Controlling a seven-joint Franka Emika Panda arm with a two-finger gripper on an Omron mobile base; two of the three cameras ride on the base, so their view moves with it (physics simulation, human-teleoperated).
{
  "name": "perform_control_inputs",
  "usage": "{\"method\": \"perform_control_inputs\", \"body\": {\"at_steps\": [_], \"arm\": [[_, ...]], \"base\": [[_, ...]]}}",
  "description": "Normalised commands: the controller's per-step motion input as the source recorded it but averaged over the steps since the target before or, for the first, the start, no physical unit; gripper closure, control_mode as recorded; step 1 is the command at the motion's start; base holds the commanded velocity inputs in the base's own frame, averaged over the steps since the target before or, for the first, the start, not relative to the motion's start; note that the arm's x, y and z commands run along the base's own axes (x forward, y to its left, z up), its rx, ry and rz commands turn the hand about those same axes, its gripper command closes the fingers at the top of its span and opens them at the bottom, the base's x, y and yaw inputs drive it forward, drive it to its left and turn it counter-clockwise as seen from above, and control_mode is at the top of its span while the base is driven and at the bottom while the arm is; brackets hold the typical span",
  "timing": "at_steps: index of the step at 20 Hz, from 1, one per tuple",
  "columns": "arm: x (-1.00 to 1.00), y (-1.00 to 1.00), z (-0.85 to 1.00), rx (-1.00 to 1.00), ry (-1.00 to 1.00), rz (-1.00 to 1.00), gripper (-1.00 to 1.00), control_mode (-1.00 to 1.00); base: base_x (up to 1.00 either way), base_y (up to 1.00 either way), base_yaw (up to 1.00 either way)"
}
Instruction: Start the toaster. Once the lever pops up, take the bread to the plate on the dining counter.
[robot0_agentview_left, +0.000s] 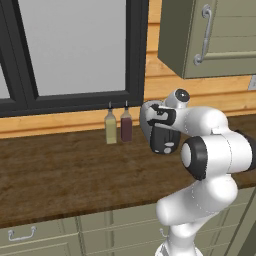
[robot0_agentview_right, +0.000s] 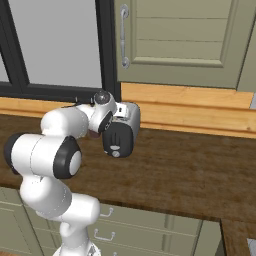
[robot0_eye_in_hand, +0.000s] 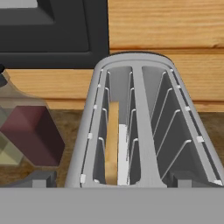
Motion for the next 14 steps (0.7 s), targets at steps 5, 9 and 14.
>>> {"method": "perform_control_inputs", "body": {"at_steps": [5, 9, 14], "arm": [[0.0, 0.0, 0.0, 0.0, 0.0, 0.0, -1.0, -1.0], [0.0, 0.0, 0.0, 0.0, 0.0, 0.0, -1.0, -1.0], [0.0, 0.0, 0.0, 0.0, 0.0, 0.0, -1.0, -1.0]], "base": [[0.0, 0.0, 0.0], [0.0, 0.0, 0.0], [0.0, 0.0, 0.0]]}}
